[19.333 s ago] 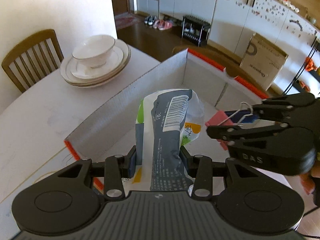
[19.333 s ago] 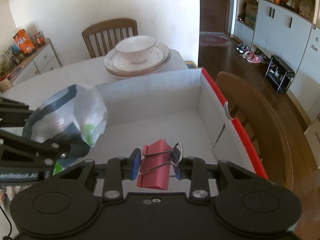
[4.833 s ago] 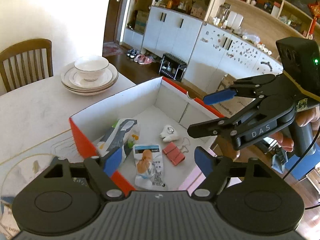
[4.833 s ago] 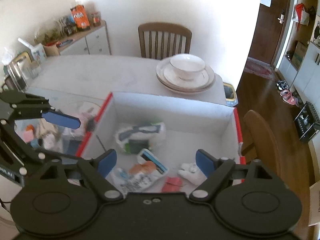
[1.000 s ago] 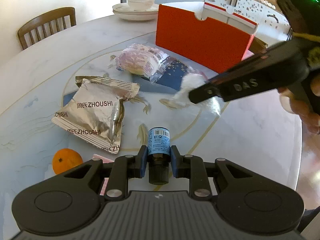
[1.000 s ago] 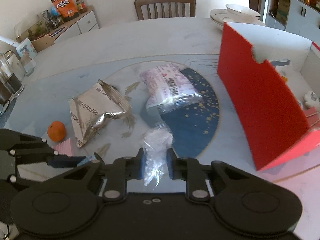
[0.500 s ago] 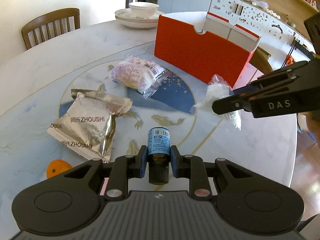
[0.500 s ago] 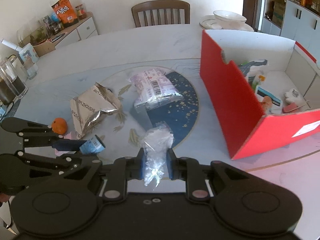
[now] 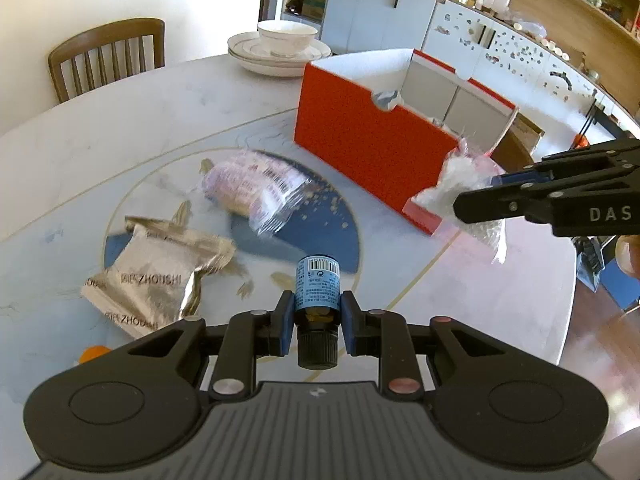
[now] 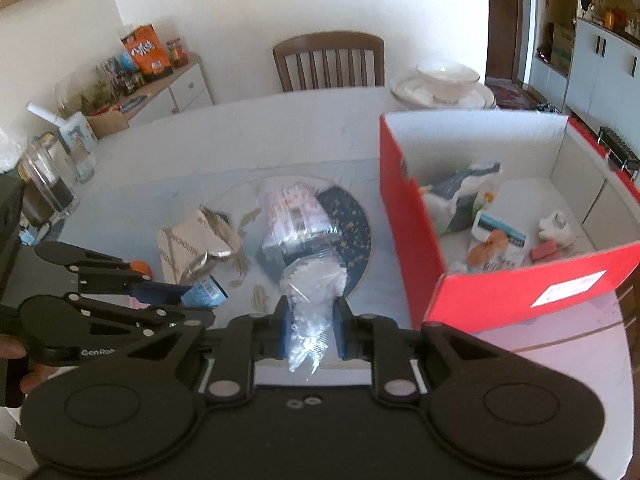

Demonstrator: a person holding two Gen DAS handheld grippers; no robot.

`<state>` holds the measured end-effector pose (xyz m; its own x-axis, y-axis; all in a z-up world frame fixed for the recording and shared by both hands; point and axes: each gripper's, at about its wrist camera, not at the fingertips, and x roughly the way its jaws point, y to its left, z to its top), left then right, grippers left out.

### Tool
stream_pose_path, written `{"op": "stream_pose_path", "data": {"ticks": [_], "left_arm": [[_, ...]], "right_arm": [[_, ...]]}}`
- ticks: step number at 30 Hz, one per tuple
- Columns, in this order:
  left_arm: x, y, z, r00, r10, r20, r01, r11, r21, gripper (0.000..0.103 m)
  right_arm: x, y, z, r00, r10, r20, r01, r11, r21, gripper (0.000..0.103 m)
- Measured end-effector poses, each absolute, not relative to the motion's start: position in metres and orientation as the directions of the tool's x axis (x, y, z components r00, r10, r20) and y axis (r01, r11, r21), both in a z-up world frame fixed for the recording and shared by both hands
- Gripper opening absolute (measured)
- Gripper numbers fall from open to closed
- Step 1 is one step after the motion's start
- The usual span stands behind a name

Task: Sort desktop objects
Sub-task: 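Lift and carry the bottle and plastic bag over the red box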

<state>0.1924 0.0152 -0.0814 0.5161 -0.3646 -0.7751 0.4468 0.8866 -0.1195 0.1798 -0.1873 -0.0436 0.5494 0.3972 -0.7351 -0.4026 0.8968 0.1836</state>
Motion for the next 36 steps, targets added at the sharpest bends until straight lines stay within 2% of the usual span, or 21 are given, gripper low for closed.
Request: {"op": "stream_pose_path", "data": {"ticks": [7, 14, 36], "left_arm": [[0.199, -0.01, -0.053, 0.529, -0.372, -0.763, 0.43, 0.892, -0.137, 0.023], [0.208, -0.036, -0.039, 0.559, -0.364, -0.745, 0.423, 0.898, -0.121, 0.023], [0.268, -0.133, 0.007, 0.591, -0.386, -0.709, 0.453, 0.886, -0.105, 0.023]], "right_arm": [[0.191, -0.222, -0.013, 0.582, 0.428, -0.692, -0.413, 0.888, 0.203, 0.02], [0.218, -0.265, 0.002, 0.589, 0.429, -0.685, -0.404, 0.89, 0.21, 0.02], [0.3, -0.362, -0.014, 0.588, 0.396, -0.705, -0.343, 0.912, 0.226, 0.019]]}}
